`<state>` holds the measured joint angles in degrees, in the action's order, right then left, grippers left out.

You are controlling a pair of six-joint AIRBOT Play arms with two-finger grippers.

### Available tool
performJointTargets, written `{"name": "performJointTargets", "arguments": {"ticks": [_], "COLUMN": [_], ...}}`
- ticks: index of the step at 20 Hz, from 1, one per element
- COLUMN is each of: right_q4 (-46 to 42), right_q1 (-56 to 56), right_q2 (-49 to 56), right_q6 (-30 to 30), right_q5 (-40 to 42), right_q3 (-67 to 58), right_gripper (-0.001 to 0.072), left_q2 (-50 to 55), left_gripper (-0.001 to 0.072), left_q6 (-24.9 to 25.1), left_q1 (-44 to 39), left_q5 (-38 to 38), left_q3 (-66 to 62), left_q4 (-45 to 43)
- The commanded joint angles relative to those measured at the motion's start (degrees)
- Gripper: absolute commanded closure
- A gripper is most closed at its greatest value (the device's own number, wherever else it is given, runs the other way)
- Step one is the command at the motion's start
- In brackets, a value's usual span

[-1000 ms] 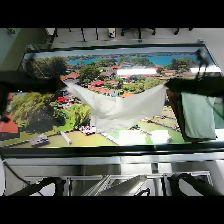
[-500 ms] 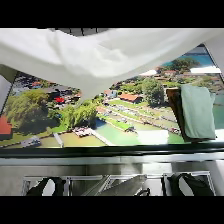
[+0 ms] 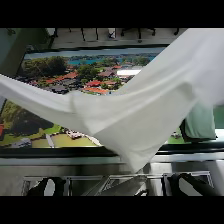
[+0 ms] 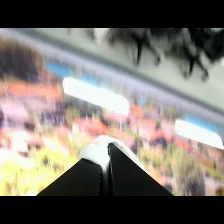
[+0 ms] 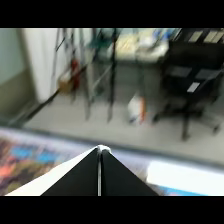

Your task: Fold the shirts.

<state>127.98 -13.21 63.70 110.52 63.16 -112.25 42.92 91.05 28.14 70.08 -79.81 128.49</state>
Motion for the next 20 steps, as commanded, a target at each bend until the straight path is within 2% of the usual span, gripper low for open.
{"name": "performJointTargets", "arguments": {"ticks": [1, 4, 6, 10, 11, 12, 13, 14, 17, 20], "right_q4": [4.2, 4.3, 4.3, 7.8, 8.4, 8.3, 8.3, 8.3, 7.9, 0.2], "right_q1": [4.9, 11.1, 14.3, 16.7, 16.6, 16.2, 15.3, 13.9, 7.7, 3.0], "right_q2": [13.8, 28.5, 38.8, 48.4, 48.2, 47.5, 46.3, 44.6, 36.3, 27.3], "right_q6": [-0.4, -0.4, -2.6, -3.9, -4.3, -4.7, -6.1, -7.3, -9.0, -12.4], "right_q5": [5.0, 1.5, -0.3, -4.3, -5.1, -4.8, -3.5, -1.6, 6.4, 14.6], "right_q3": [5.3, 11.1, 11.4, 11.3, 11.2, 10.6, 9.7, 8.9, 8.5, 12.1], "right_gripper": [0.0696, 0.0696, 0.0696, 0.0695, 0.0685, 0.0581, 0.0422, 0.0405, 0.0419, 0.0419], "left_q2": [6.3, 19.0, 29.3, 47.7, 50.2, 52.0, 53.1, 53.6, 52.0, 49.6], "left_gripper": [0.0682, 0.0682, 0.0683, 0.0683, 0.0682, 0.0683, 0.0683, 0.0682, 0.0683, 0.0682], "left_q6": [1.6, 1.7, 2.9, 5.6, 5.9, 6.0, 6.0, 6.0, 6.0, 6.0], "left_q1": [-9.9, -17.4, -18.7, -18.4, -18.4, -18.4, -18.4, -18.4, -18.4, -18.4], "left_q5": [-2.8, -14.8, -19.5, -16.3, -15.0, -13.4, -11.6, -9.7, -6.1, -1.5], "left_q3": [19.7, 33.6, 37.1, 30.9, 28.3, 25.6, 22.9, 20.3, 13.7, 7.8], "left_q4": [-0.4, -3.2, -2.8, -2.8, -2.8, -2.8, -2.9, -3.0, -3.0, -2.9]}}
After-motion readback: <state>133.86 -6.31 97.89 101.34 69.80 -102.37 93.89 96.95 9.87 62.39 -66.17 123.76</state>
